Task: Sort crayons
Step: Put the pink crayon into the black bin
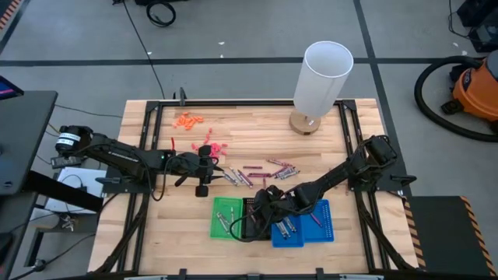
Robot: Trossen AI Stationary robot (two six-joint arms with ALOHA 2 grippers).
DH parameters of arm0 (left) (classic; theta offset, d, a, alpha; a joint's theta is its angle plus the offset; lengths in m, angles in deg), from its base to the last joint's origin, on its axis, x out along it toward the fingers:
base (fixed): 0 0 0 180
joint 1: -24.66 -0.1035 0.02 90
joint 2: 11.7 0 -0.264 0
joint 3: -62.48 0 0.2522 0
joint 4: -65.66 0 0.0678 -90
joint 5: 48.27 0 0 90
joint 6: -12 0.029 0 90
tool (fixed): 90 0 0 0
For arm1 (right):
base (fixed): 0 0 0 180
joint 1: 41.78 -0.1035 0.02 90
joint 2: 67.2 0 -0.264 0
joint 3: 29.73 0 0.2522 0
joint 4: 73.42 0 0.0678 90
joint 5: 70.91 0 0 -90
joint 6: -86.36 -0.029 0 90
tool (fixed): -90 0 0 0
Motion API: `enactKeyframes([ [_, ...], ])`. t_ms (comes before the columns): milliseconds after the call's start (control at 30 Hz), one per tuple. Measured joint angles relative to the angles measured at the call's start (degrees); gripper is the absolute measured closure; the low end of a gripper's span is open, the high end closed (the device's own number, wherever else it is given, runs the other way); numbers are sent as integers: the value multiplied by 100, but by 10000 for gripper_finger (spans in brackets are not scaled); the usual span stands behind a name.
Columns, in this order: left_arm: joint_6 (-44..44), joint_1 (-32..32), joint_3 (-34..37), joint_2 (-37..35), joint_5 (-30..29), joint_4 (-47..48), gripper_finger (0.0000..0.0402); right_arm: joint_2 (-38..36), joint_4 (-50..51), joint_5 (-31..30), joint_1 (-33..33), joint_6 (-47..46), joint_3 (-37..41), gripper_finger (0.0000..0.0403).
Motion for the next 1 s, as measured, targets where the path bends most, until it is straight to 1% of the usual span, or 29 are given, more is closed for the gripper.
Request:
enactKeyframes([
  [167, 2, 0, 0, 0, -1, 2, 285, -86, 16, 409, 110, 1, 2, 298],
  [300, 2, 0, 0, 0, 0, 4, 285, -326, 103, 454, 154, 8, 2, 299],
  [400, 2, 0, 0, 0, -1, 4, 285, -577, 552, 464, 153, -105, 2, 299],
  [533, 3, 0, 0, 0, 0, 5, 285, -986, 1629, 511, 136, -596, 2, 299],
  [733, 7, 0, 0, 0, 0, 16, 285, -1672, 3511, 532, -61, -1708, 2, 299],
  [867, 34, 0, 0, 0, 0, 49, 285, -2063, 4705, 705, -262, -2733, 2, 299],
  [1000, 65, 0, 0, 0, 0, 46, 285, -2240, 5597, 805, -566, -3929, 2, 299],
])
